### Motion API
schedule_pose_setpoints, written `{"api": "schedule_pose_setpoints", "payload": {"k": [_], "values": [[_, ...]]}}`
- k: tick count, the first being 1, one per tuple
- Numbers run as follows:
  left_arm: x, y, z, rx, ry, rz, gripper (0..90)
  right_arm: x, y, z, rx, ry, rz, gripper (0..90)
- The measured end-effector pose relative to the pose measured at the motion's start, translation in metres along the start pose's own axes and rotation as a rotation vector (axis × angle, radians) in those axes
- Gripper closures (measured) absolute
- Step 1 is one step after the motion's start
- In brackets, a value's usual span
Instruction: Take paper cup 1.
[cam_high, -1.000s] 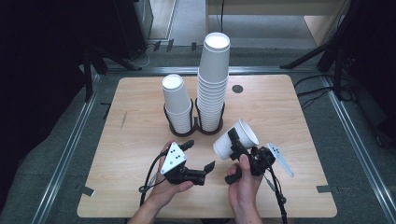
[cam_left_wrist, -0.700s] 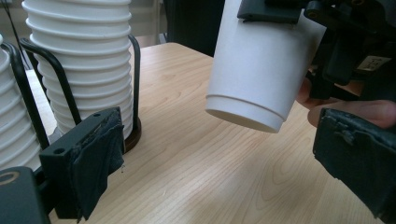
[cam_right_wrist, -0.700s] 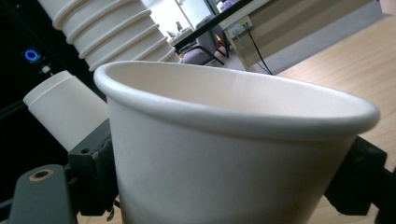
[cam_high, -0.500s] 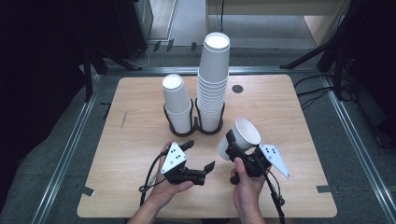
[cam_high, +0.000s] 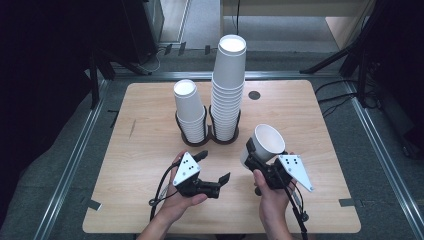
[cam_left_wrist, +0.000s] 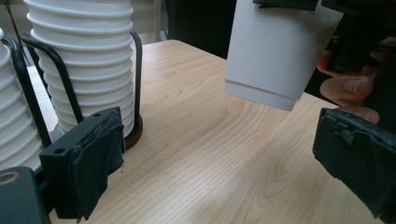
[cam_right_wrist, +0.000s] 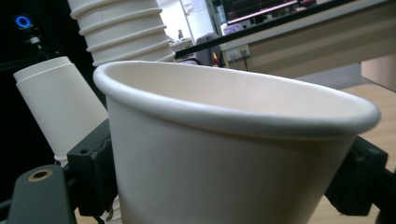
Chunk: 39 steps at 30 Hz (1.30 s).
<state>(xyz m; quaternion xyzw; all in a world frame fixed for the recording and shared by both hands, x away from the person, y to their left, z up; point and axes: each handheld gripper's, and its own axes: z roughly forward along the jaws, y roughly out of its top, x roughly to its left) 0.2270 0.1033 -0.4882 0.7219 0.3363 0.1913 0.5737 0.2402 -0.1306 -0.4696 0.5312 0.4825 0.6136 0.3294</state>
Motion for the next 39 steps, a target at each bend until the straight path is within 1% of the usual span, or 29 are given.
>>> {"api": "schedule_pose_setpoints", "payload": {"k": [1, 2, 3, 5, 6, 9, 10, 11, 14, 16, 17, 19, 27, 30, 31, 32, 33, 35, 36, 38, 39], "values": [[0.000, 0.000, 0.000, 0.001, -0.001, 0.000, 2.3, -0.002, 0.001, 0.000, -0.010, 0.006, -0.032, 14.4], [0.000, 0.000, 0.000, 0.002, 0.000, 0.000, 2.3, -0.002, 0.001, 0.000, -0.010, 0.006, -0.032, 14.4], [0.000, 0.000, 0.000, 0.005, 0.001, 0.001, 2.3, -0.004, 0.002, 0.000, -0.013, 0.006, -0.064, 14.4], [0.000, -0.001, 0.001, 0.006, 0.000, 0.001, 2.3, -0.005, 0.003, 0.000, -0.014, 0.002, -0.068, 14.4], [0.000, -0.001, 0.001, 0.006, 0.001, 0.000, 2.3, -0.008, 0.004, 0.000, -0.017, -0.002, -0.081, 14.4], [0.000, -0.002, 0.001, 0.009, 0.001, 0.000, 2.3, -0.011, 0.004, 0.000, -0.017, -0.004, -0.095, 14.4], [0.000, -0.002, 0.002, 0.012, 0.000, -0.001, 2.3, -0.013, 0.004, 0.000, -0.019, -0.007, -0.108, 14.4], [0.000, -0.002, 0.002, 0.013, 0.001, -0.002, 2.3, -0.013, 0.004, 0.000, -0.017, -0.008, -0.112, 14.5], [0.000, -0.004, 0.003, 0.018, 0.001, -0.003, 2.3, -0.016, 0.003, 0.001, -0.015, -0.003, -0.130, 14.4], [0.000, -0.005, 0.005, 0.024, 0.004, -0.005, 2.3, -0.019, -0.001, 0.002, -0.010, 0.004, -0.157, 14.5], [0.000, -0.005, 0.005, 0.024, 0.004, -0.005, 2.3, -0.019, -0.001, 0.002, -0.010, 0.004, -0.157, 14.5], [0.001, -0.007, 0.006, 0.029, 0.005, -0.009, 2.3, -0.021, -0.005, 0.004, 0.002, 0.007, -0.173, 14.4], [0.001, -0.011, 0.008, 0.043, 0.010, -0.011, 2.3, -0.025, -0.010, 0.009, 0.018, 0.009, -0.183, 14.4], [0.002, -0.011, 0.009, 0.049, 0.010, -0.013, 2.3, -0.026, -0.010, 0.009, 0.027, 0.016, -0.215, 14.3], [0.002, -0.012, 0.009, 0.049, 0.011, -0.016, 2.4, -0.029, -0.011, 0.008, 0.029, 0.020, -0.237, 14.2], [0.002, -0.012, 0.009, 0.049, 0.012, -0.016, 2.4, -0.029, -0.011, 0.008, 0.029, 0.020, -0.237, 14.2], [0.003, -0.012, 0.010, 0.050, 0.012, -0.017, 2.4, -0.034, -0.013, 0.007, 0.028, 0.021, -0.255, 14.2], [0.003, -0.013, 0.010, 0.053, 0.014, -0.017, 2.4, -0.036, -0.013, 0.007, 0.026, 0.021, -0.255, 14.2], [0.004, -0.013, 0.010, 0.054, 0.014, -0.018, 2.4, -0.041, -0.014, 0.007, 0.028, 0.020, -0.250, 14.2], [0.004, -0.013, 0.010, 0.052, 0.014, -0.022, 2.4, -0.048, -0.016, 0.009, 0.040, 0.014, -0.263, 14.2], [0.004, -0.013, 0.010, 0.051, 0.017, -0.019, 2.4, -0.054, -0.014, 0.010, 0.035, 0.002, -0.256, 14.2]]}}
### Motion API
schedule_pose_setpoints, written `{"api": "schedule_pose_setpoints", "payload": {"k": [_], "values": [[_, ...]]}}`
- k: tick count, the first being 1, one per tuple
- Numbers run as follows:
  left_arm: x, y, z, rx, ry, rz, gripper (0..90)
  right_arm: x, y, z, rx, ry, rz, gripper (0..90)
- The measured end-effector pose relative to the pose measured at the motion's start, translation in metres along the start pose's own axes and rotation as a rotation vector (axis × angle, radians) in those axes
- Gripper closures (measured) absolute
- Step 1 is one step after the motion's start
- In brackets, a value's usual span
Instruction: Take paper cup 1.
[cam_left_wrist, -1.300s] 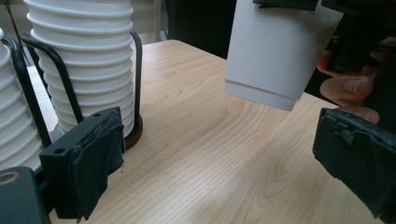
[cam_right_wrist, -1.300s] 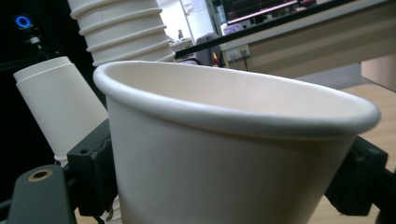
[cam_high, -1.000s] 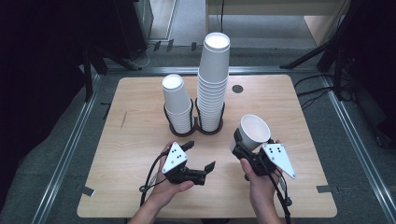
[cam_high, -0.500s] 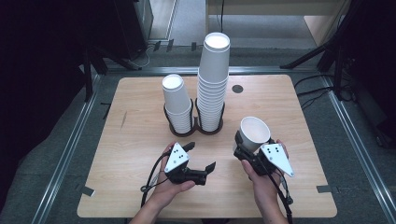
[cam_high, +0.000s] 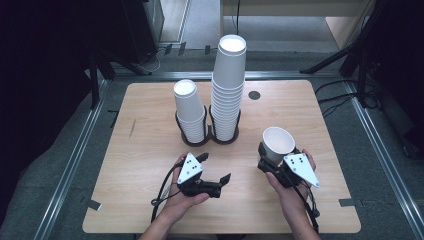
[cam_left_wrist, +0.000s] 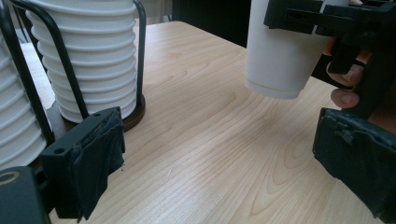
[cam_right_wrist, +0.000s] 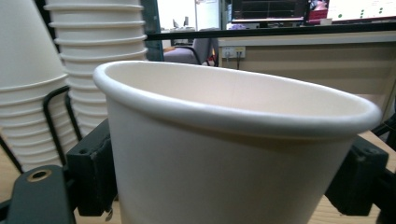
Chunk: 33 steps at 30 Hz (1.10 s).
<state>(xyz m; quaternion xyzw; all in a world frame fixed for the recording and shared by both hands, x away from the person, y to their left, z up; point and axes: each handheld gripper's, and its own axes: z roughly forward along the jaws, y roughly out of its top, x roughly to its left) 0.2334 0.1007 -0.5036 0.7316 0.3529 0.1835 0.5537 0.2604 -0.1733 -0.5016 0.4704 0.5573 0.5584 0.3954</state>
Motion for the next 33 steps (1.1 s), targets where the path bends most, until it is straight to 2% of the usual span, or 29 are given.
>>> {"api": "schedule_pose_setpoints", "payload": {"k": [2, 5, 7, 10, 12, 16, 17, 20, 22, 26, 33], "values": [[0.001, 0.000, 0.000, -0.001, 0.002, -0.003, 2.4, -0.003, 0.000, 0.000, -0.001, -0.004, 0.004, 14.2], [0.002, -0.001, 0.001, 0.004, 0.008, -0.006, 2.8, -0.014, 0.001, 0.006, -0.012, -0.017, -0.002, 14.0], [0.003, -0.001, 0.001, 0.007, 0.009, -0.005, 2.9, -0.016, 0.001, 0.007, -0.010, -0.013, -0.007, 14.0], [0.003, -0.001, 0.001, 0.012, 0.016, -0.011, 3.0, -0.022, 0.000, 0.011, -0.006, -0.012, -0.055, 13.8], [0.004, -0.002, 0.001, 0.015, 0.023, -0.009, 3.0, -0.026, -0.001, 0.013, -0.035, -0.016, -0.084, 13.8], [0.008, -0.003, 0.001, 0.021, 0.036, -0.019, 3.0, -0.036, -0.004, 0.017, -0.047, -0.035, -0.060, 13.7], [0.009, -0.003, 0.000, 0.024, 0.041, -0.023, 2.9, -0.041, -0.007, 0.019, -0.055, -0.037, -0.072, 13.6], [0.012, -0.004, 0.000, 0.024, 0.049, -0.033, 3.0, -0.044, -0.009, 0.021, -0.064, -0.037, -0.082, 13.6], [0.013, -0.004, -0.001, 0.025, 0.052, -0.033, 2.9, -0.047, -0.011, 0.022, -0.095, -0.051, -0.098, 13.6], [0.013, -0.004, -0.001, 0.026, 0.053, -0.037, 3.0, -0.052, -0.015, 0.025, -0.096, -0.066, -0.123, 13.6], [0.013, -0.005, -0.001, 0.026, 0.055, -0.040, 3.0, -0.060, -0.018, 0.030, -0.094, -0.080, -0.070, 13.4]]}}
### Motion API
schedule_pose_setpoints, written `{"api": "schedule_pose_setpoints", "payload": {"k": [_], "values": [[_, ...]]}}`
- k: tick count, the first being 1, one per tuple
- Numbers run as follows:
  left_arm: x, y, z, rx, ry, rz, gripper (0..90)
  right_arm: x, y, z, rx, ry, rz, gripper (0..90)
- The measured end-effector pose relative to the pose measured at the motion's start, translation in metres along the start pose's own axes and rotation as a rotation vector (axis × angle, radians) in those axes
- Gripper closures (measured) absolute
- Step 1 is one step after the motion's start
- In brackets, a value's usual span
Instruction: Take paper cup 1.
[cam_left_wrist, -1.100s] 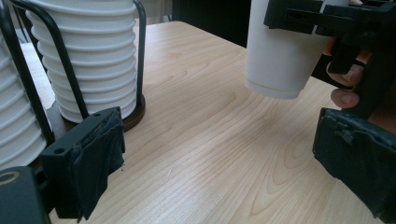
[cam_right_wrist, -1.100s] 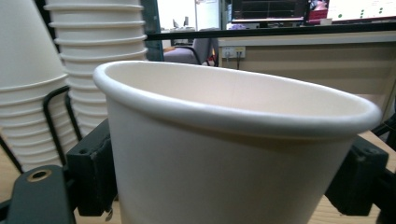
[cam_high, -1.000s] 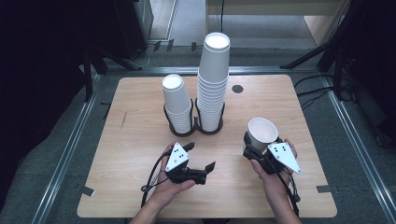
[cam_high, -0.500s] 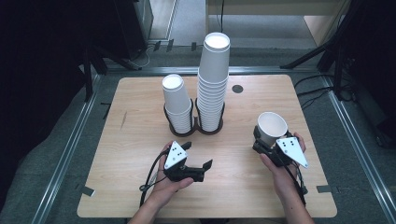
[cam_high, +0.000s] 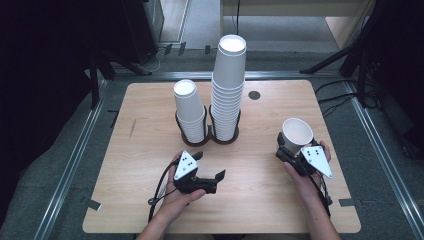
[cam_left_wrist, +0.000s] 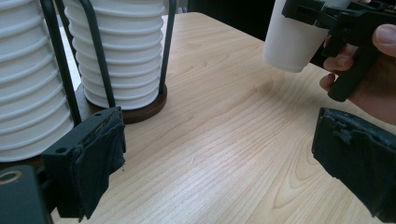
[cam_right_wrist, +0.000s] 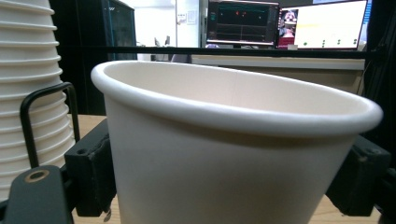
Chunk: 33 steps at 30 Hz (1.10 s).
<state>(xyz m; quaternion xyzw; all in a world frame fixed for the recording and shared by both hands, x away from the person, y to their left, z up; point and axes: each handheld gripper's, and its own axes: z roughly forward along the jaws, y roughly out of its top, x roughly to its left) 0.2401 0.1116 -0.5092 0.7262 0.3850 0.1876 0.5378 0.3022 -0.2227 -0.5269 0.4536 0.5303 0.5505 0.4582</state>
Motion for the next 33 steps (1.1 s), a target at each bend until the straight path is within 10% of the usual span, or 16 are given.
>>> {"api": "schedule_pose_setpoints", "payload": {"k": [33], "values": [[0.000, -0.001, -0.001, 0.004, 0.001, 0.000, 3.0, -0.004, -0.016, 0.010, 0.099, -0.048, -0.004, 13.0]]}}
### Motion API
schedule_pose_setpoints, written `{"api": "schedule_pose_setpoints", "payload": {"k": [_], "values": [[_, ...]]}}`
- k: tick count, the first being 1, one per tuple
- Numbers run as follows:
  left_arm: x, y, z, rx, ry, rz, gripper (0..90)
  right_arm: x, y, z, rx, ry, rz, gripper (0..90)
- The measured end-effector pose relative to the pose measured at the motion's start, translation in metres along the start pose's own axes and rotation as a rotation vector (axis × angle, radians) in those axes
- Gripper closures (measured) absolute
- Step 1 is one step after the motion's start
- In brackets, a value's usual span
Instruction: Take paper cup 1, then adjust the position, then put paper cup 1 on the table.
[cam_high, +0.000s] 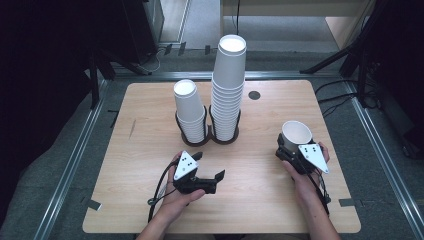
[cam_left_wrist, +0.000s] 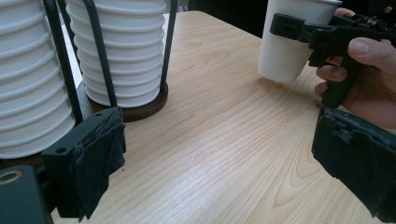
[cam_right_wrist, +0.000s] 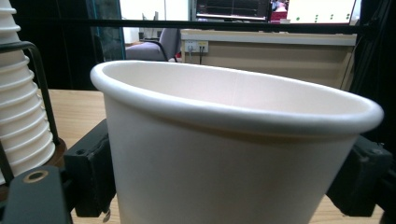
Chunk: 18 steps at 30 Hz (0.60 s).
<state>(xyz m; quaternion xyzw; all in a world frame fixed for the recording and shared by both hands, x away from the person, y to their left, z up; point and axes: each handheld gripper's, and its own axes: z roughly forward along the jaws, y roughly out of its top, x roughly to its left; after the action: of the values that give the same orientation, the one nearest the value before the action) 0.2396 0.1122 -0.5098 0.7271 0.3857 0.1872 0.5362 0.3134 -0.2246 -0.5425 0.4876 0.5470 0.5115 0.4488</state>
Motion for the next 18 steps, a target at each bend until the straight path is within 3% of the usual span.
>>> {"api": "schedule_pose_setpoints", "payload": {"k": [18], "values": [[-0.0007, -0.0007, 0.0007, 0.006, -0.003, 0.003, 3.0, -0.0023, -0.0065, 0.0030, 0.047, -0.018, 0.009, 12.9]]}}
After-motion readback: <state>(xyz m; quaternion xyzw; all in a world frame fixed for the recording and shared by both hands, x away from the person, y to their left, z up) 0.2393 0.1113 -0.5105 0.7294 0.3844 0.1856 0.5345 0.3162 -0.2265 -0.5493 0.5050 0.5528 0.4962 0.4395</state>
